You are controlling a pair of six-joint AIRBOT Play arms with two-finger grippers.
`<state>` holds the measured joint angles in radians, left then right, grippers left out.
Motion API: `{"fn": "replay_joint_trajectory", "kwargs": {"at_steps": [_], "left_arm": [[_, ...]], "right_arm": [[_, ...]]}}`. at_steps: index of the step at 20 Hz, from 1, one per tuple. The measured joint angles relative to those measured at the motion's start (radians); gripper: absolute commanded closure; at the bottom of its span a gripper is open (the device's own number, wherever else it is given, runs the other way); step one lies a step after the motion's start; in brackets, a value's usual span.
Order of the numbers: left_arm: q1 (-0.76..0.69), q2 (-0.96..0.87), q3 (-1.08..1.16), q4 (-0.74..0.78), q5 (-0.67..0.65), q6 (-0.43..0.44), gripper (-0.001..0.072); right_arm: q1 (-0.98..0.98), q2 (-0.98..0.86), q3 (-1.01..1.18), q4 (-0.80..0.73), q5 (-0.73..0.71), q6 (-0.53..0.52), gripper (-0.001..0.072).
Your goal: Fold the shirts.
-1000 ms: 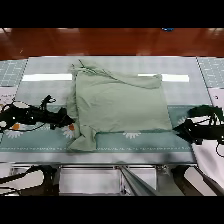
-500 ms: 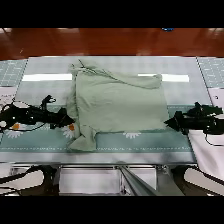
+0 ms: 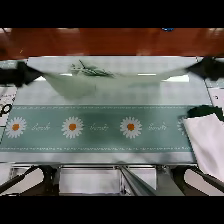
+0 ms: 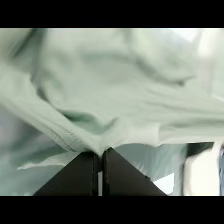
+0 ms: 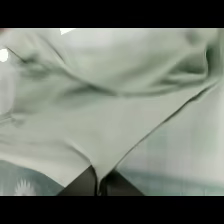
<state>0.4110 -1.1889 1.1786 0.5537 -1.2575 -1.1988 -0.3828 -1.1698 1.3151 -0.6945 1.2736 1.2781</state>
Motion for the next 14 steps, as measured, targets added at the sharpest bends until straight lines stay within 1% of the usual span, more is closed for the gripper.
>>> {"fn": "replay_joint_trajectory", "kwargs": {"at_steps": [3, 6, 8, 11, 14], "left_arm": [[0.038, 0.058, 0.253, -0.052, -0.011, -0.028, 0.0691], [0.089, 0.115, 0.487, -0.077, -0.013, -0.063, 0.0691], [0.134, 0.161, 0.594, -0.083, -0.016, -0.095, 0.0691], [0.182, 0.250, 0.673, -0.077, -0.016, -0.119, 0.0691], [0.158, 0.360, 0.705, 0.034, -0.004, -0.146, 0.0691]], "right_arm": [[0.002, 0.038, 0.314, 0.002, 0.025, 0.052, 0.0682], [0.003, 0.090, 0.525, 0.007, 0.034, 0.087, 0.0682], [0.003, 0.141, 0.606, -0.006, 0.038, 0.101, 0.0682], [0.003, 0.229, 0.662, -0.065, 0.063, 0.115, 0.0682], [0.003, 0.302, 0.683, -0.138, 0.114, 0.127, 0.0682]]}}
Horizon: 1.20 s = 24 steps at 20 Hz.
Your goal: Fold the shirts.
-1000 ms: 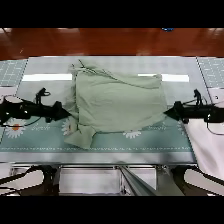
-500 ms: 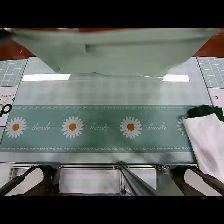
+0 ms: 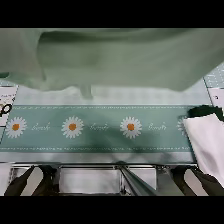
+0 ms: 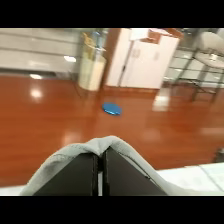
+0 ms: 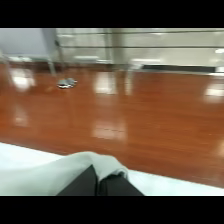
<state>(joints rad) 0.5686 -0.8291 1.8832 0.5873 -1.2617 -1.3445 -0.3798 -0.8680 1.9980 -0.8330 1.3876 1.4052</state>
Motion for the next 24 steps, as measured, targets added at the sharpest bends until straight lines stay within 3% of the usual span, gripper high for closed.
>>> {"fn": "replay_joint_trajectory", "kwargs": {"at_steps": [8, 12, 16, 19, 24], "left_arm": [[-0.399, 0.279, 0.016, 0.685, -0.055, -0.178, 0.0691], [-0.499, 0.312, -0.035, 0.916, -0.149, -0.286, 0.0690], [-0.528, 0.262, -0.232, 0.978, -0.158, -0.348, 0.0690], [-0.534, 0.139, -0.399, 0.945, -0.056, -0.366, 0.0690], [-0.537, -0.233, -0.486, 0.832, 0.149, -0.368, 0.0690]], "right_arm": [[0.000, 0.150, -0.025, -0.141, 0.189, 0.051, 0.0682], [0.000, 0.206, -0.163, -0.192, 0.217, 0.074, 0.0682], [0.000, 0.216, -0.408, -0.191, 0.149, 0.067, 0.0682], [0.001, 0.150, -0.599, -0.145, 0.049, 0.013, 0.0682], [0.005, -0.160, -0.746, -0.014, -0.128, -0.131, 0.0683]]}}
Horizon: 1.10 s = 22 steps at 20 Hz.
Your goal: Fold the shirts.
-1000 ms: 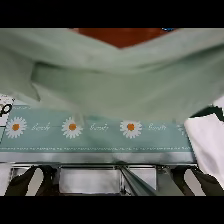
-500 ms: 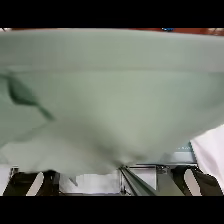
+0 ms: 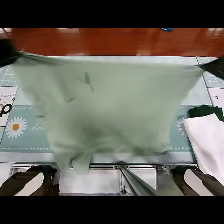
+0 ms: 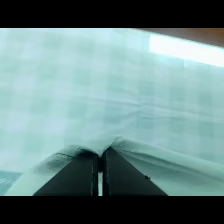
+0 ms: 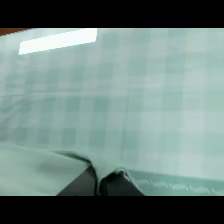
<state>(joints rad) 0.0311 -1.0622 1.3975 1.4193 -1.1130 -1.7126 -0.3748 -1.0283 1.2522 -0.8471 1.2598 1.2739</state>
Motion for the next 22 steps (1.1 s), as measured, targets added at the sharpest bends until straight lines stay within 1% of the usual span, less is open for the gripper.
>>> {"fn": "replay_joint_trajectory", "kwargs": {"at_steps": [2, 4, 6, 8, 10, 13, 15, 16, 19, 22], "left_arm": [[0.000, -0.185, 0.035, -0.048, 0.083, 0.000, 0.0690], [0.000, -0.366, 0.108, -0.087, 0.134, 0.000, 0.0690], [0.000, -0.527, 0.202, -0.113, 0.165, 0.000, 0.0690], [0.001, -0.667, 0.300, -0.137, 0.171, -0.005, 0.0690], [0.001, -0.755, 0.368, -0.152, 0.172, -0.008, 0.0690], [0.011, -0.825, 0.420, -0.164, 0.159, -0.011, 0.0691], [0.029, -0.842, 0.437, -0.170, 0.119, -0.005, 0.0690], [0.041, -0.843, 0.442, -0.174, 0.085, 0.015, 0.0690], [0.079, -0.846, 0.451, -0.187, -0.068, 0.100, 0.0690], [0.107, -0.845, 0.443, -0.196, -0.242, 0.187, 0.0691]], "right_arm": [[0.020, -0.164, -0.005, 0.044, -0.079, -0.048, 0.0683], [0.050, -0.338, 0.041, 0.071, -0.153, -0.076, 0.0683], [0.079, -0.514, 0.140, 0.088, -0.201, -0.080, 0.0683], [0.103, -0.669, 0.258, 0.094, -0.214, -0.057, 0.0682], [0.124, -0.785, 0.358, 0.100, -0.208, -0.029, 0.0683], [0.137, -0.869, 0.434, 0.103, -0.187, -0.002, 0.0682], [0.132, -0.886, 0.456, 0.102, -0.148, 0.006, 0.0682], [0.124, -0.884, 0.463, 0.103, -0.118, 0.010, 0.0682], [0.100, -0.858, 0.472, 0.062, -0.002, 0.027, 0.0682], [0.092, -0.832, 0.440, -0.025, 0.117, 0.045, 0.0682]]}}
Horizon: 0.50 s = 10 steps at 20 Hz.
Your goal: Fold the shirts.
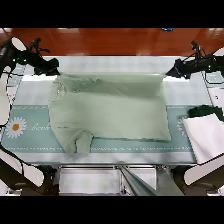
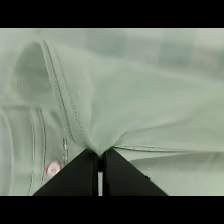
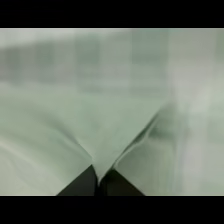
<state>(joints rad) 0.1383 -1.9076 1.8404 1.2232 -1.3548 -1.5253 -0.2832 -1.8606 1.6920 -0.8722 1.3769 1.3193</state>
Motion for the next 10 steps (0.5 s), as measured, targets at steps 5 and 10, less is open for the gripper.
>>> {"fn": "replay_joint_trajectory", "kwargs": {"at_steps": [5, 10], "left_arm": [[0.016, 0.003, -0.083, -0.017, -0.198, 0.068, 0.0690], [0.020, 0.007, -0.143, -0.026, -0.271, 0.090, 0.0690]], "right_arm": [[0.010, 0.016, -0.129, -0.082, 0.079, 0.008, 0.0682], [0.040, 0.020, -0.186, -0.132, 0.098, 0.002, 0.0682]]}}
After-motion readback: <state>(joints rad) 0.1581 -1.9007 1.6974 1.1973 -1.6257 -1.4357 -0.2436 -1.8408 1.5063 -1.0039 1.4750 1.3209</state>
